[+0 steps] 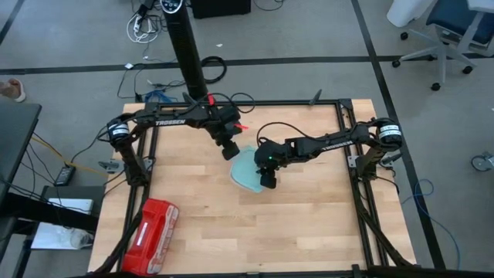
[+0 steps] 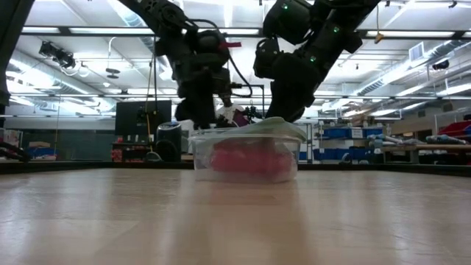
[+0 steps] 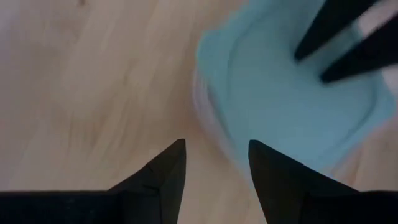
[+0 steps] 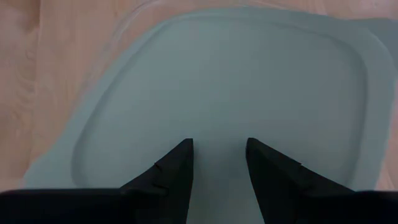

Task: Roll bandage
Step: Close the green tupperware

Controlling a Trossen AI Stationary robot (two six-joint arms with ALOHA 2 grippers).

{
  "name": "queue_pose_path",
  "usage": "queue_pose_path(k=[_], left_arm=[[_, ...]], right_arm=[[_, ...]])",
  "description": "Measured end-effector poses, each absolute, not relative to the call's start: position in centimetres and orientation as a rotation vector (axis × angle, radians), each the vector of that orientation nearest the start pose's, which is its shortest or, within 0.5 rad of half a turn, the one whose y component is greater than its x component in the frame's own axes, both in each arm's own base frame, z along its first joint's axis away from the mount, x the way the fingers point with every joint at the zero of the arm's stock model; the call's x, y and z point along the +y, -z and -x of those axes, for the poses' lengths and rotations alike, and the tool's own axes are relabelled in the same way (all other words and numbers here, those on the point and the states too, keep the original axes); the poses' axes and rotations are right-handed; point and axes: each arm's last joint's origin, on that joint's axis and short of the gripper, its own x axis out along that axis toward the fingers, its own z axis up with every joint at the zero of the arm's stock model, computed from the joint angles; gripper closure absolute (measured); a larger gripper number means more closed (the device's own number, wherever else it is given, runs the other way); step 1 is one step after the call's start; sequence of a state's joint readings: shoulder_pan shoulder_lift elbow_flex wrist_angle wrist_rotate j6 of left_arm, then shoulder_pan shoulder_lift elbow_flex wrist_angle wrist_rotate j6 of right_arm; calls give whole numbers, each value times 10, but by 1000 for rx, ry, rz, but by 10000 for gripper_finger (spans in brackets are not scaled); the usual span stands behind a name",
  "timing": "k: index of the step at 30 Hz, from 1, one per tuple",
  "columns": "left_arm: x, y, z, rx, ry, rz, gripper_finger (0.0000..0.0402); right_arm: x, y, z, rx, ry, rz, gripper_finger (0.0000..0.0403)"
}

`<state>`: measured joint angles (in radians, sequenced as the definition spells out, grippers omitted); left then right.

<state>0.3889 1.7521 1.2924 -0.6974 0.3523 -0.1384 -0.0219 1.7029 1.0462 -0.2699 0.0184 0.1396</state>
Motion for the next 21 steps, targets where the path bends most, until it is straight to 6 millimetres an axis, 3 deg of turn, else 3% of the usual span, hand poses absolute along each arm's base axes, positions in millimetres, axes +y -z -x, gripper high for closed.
queue_pose_path(k=[11,17,21], left_arm=[[87,-237,-313,1154,-56,444,225],[58,-229,-307,1172,-98,385,225],[41,-218,-304,1197,-86,395,225]], right_arm=[[-7,-196,-340,893,98,-172,254],[-7,-221,-321,897,153,-185,254],[-9,-226,-305,978,263,-169,254]])
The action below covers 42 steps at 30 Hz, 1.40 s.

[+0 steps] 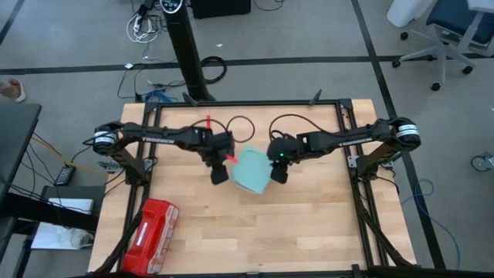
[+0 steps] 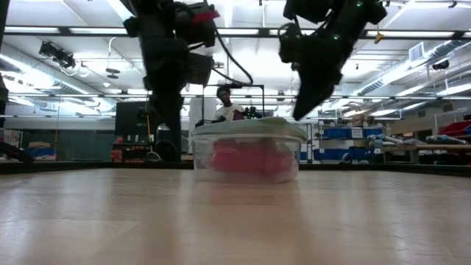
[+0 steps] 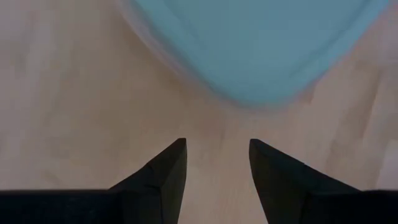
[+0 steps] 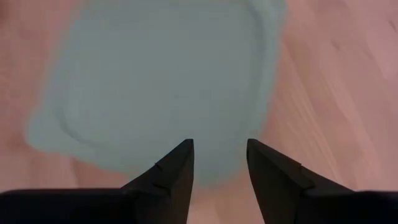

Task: Roll bandage
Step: Close the green tupperware

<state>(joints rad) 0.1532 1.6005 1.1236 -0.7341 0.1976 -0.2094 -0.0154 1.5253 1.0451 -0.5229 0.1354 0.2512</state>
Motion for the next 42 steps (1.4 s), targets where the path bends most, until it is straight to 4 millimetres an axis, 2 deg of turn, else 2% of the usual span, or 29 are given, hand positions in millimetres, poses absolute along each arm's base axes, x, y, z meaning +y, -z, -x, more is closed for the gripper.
queue_pose_path(k=[5,16,20,26,32,42], left_arm=[[25,-203,-299,1240,-99,369,225],[5,-180,-300,1141,-115,342,225],[5,-179,-301,1115,-131,339,225],[5,-180,-304,1078,-135,335,225],[5,-181,-306,1053,-136,332,225],[5,-181,-307,1045,-148,322,225]], right_arm=[[-12,-221,-290,1103,394,-137,254],[-32,-204,-281,1132,482,-161,254],[-36,-197,-280,1123,461,-189,254],[-35,-196,-289,1056,402,-221,254],[-34,-183,-295,1088,392,-219,254],[-27,-184,-299,1058,379,-200,254]])
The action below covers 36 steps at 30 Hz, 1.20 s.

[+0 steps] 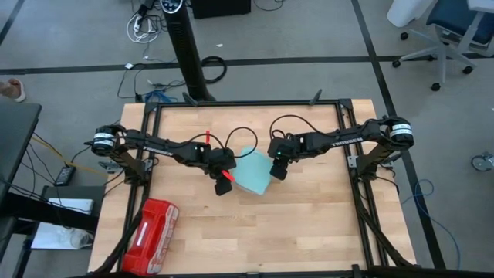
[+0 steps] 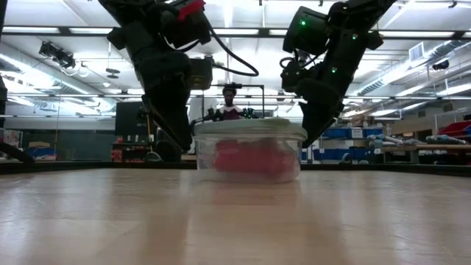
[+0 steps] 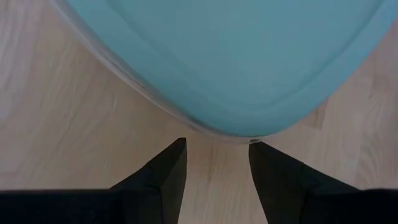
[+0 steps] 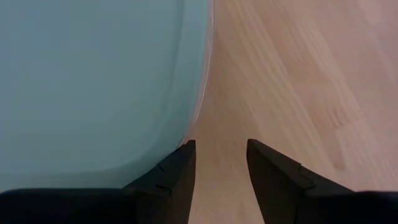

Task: Roll bandage
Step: Close the green tupperware

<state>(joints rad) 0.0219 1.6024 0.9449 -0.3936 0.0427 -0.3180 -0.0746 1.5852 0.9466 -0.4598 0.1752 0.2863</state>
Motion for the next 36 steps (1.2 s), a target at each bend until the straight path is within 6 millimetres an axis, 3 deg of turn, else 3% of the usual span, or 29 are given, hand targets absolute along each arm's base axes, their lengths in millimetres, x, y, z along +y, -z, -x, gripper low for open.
queue_pose_path(k=[22,36], left_arm=[[6,-182,-306,1050,-150,323,225],[6,-194,-300,1034,-130,312,225]], right_arm=[[-26,-183,-294,1115,380,-204,254],[-26,-190,-294,1069,383,-203,254]])
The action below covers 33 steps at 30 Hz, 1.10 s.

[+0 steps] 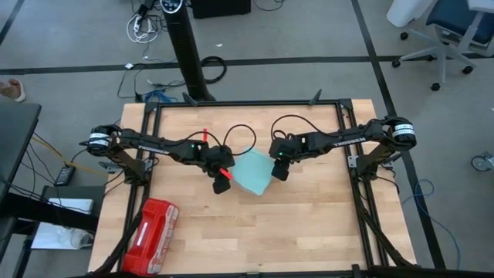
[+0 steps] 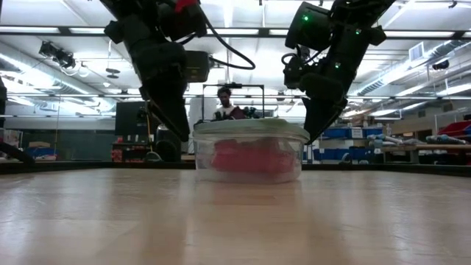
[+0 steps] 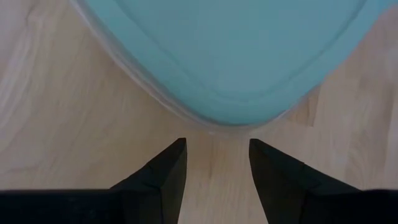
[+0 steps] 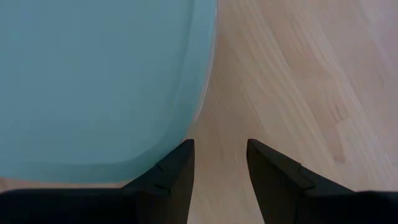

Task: Roll bandage
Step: Close the green tupperware

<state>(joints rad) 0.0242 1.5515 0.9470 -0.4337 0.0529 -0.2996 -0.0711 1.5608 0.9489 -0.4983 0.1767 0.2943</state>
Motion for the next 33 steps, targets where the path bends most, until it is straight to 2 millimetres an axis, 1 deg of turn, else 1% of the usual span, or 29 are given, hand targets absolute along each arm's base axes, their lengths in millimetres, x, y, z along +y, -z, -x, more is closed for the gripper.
queue_pose_path(k=[12,16,25,33], left_arm=[[5,-193,-298,1052,-123,301,225],[6,-192,-296,1074,-133,260,225],[8,-193,-297,1058,-162,191,225],[8,-193,-297,1058,-171,183,225]], right_arm=[[-22,-191,-295,1053,370,-193,254],[-22,-191,-296,1052,367,-189,254],[-23,-193,-299,1008,357,-176,254],[-23,-194,-300,999,350,-177,254]])
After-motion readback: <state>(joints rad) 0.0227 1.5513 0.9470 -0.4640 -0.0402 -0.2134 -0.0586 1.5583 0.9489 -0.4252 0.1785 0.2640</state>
